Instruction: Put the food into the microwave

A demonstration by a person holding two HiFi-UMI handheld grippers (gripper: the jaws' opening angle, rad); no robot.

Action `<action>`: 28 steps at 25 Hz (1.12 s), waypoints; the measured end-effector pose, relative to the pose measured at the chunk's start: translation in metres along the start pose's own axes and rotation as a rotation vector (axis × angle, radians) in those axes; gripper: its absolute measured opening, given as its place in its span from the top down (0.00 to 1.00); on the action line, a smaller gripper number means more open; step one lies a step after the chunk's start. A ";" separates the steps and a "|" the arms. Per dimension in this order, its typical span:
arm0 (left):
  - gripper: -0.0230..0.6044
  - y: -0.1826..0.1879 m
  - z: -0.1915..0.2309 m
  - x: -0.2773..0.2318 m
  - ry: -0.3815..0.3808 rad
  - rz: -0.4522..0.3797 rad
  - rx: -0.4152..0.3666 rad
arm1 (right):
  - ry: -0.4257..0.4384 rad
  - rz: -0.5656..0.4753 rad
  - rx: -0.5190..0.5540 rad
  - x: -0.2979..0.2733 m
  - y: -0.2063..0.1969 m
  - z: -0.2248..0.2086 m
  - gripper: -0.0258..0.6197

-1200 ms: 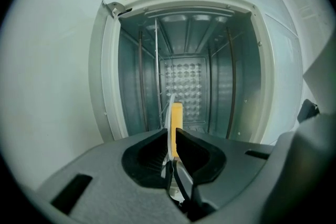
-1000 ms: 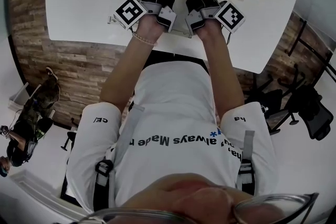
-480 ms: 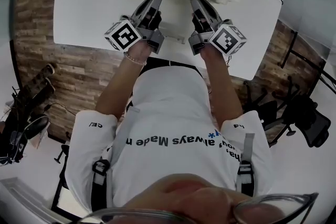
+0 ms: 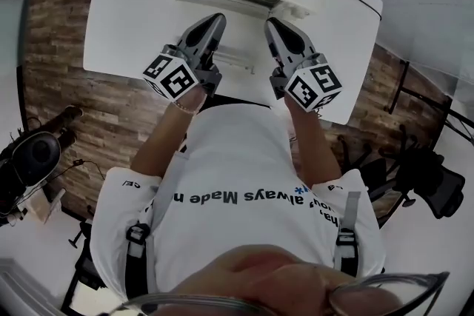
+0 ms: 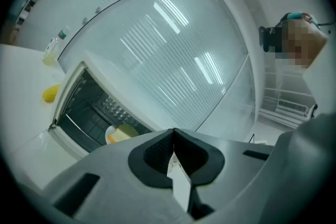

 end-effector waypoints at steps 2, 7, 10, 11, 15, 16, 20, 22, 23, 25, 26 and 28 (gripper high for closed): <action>0.95 0.004 -0.015 0.004 -0.012 0.000 -0.055 | -0.003 0.004 0.052 0.008 0.009 0.009 0.92; 0.95 0.019 -0.045 0.014 -0.018 -0.011 -0.207 | -0.018 0.015 0.184 0.024 0.029 0.027 0.92; 0.95 0.026 -0.057 0.023 0.005 -0.009 -0.311 | -0.039 0.023 0.277 0.033 0.039 0.038 0.92; 0.95 0.028 -0.060 0.026 0.012 -0.008 -0.341 | -0.047 0.022 0.307 0.037 0.043 0.043 0.92; 0.95 0.037 -0.077 0.039 0.031 -0.019 -0.427 | -0.068 0.002 0.395 0.050 0.059 0.059 0.92; 0.95 0.038 -0.081 0.041 0.033 -0.023 -0.445 | -0.068 -0.006 0.404 0.053 0.063 0.062 0.92; 0.95 0.045 -0.095 0.048 0.038 -0.047 -0.492 | -0.075 -0.026 0.407 0.063 0.074 0.072 0.92; 0.95 0.047 -0.101 0.051 0.036 -0.059 -0.500 | -0.080 -0.031 0.416 0.068 0.077 0.076 0.92; 0.95 0.047 -0.103 0.052 0.035 -0.064 -0.502 | -0.083 -0.036 0.425 0.070 0.078 0.078 0.92; 0.95 0.047 -0.108 0.055 0.033 -0.071 -0.503 | -0.088 -0.045 0.452 0.075 0.083 0.084 0.92; 0.95 0.047 -0.110 0.057 0.031 -0.074 -0.503 | -0.088 -0.048 0.464 0.078 0.085 0.087 0.92; 0.95 0.046 -0.114 0.061 0.029 -0.077 -0.508 | -0.087 -0.050 0.476 0.082 0.089 0.093 0.92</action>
Point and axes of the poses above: the fingertips, and each gripper's own axes: x backward along the fingers, z to its left, y out of its top, the point moved 6 cm from there along x, backward along the fingers, and after that the axes turned 4 degrees about x, right-handed, at the moved point
